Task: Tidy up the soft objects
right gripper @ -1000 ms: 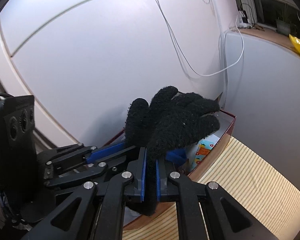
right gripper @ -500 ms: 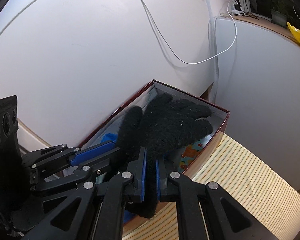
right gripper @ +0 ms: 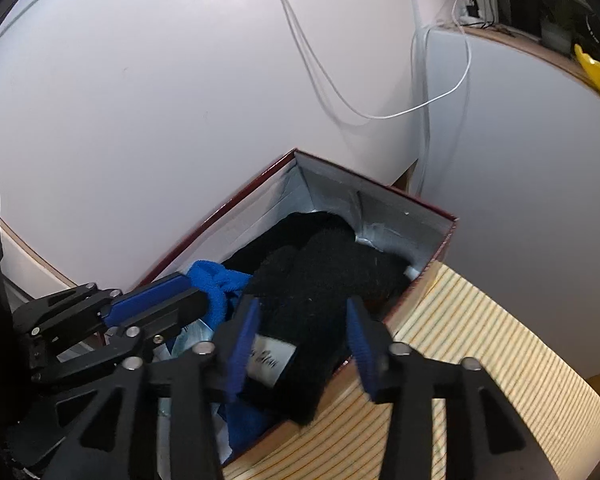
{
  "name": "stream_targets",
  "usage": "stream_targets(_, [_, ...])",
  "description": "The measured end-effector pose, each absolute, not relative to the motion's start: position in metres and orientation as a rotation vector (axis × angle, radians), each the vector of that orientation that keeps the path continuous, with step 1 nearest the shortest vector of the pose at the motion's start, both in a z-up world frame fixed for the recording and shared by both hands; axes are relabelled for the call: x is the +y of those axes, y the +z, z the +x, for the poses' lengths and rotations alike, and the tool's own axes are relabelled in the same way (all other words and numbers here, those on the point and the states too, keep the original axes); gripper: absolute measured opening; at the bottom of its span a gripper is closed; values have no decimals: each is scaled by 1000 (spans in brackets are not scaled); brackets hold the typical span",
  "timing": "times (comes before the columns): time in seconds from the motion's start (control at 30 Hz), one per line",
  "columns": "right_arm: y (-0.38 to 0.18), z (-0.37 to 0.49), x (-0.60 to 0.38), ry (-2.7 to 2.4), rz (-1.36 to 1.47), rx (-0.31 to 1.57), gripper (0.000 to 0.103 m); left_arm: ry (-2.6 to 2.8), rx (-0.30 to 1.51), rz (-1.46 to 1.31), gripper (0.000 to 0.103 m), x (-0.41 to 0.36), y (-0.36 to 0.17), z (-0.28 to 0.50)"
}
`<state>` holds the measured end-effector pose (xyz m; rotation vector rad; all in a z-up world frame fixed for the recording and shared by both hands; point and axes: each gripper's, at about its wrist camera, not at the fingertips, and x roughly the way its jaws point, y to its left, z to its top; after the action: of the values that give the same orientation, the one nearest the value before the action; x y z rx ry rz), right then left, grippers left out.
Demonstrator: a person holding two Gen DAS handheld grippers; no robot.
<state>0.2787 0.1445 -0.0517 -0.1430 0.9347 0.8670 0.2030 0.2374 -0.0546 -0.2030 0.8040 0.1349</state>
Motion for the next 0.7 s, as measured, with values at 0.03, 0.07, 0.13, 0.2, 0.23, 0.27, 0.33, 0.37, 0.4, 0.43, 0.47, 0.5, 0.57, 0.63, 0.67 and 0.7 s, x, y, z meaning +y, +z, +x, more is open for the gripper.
stream_targets(0.03, [-51,279,142,870,-134,932,46,138,800,-202,20,238,-54,200])
stream_targets(0.07, [-49,279,138,871,-127,930,46,145,795,-203,22,238,-54,198])
stream_targets(0.13, [-44,276,132,864,-128,916,46,152,791,-203,23,238,-55,193])
stream_targets(0.2, [-40,271,123,856,-137,900,47,162,782,-211,23,239,-54,186])
stream_targets(0.23, [-39,269,120,855,-140,895,47,165,776,-211,23,238,-53,183])
stream_targets(0.27, [-38,267,116,853,-143,890,47,168,766,-211,23,237,-52,178])
stream_targets(0.33, [-38,262,106,846,-148,881,47,172,749,-213,23,235,-48,169])
stream_targets(0.37, [-37,260,101,843,-148,877,47,170,740,-216,23,233,-46,164])
stream_targets(0.4, [-37,258,95,839,-145,874,47,168,734,-215,24,231,-44,160])
stream_targets(0.43, [-37,256,87,837,-137,872,47,170,726,-213,30,229,-42,155])
stream_targets(0.47, [-37,254,81,836,-131,871,48,173,716,-211,33,226,-40,149])
stream_targets(0.5, [-37,250,73,835,-129,866,48,172,709,-212,40,224,-39,145])
stream_targets(0.57, [-36,244,61,818,-142,848,48,173,693,-212,47,219,-35,134])
stream_targets(0.63, [-34,237,47,799,-151,825,51,168,680,-214,55,214,-32,125])
stream_targets(0.67, [-33,233,41,797,-146,820,54,166,680,-211,58,210,-32,121])
stream_targets(0.7, [-32,228,34,792,-139,812,56,168,677,-209,64,207,-31,116])
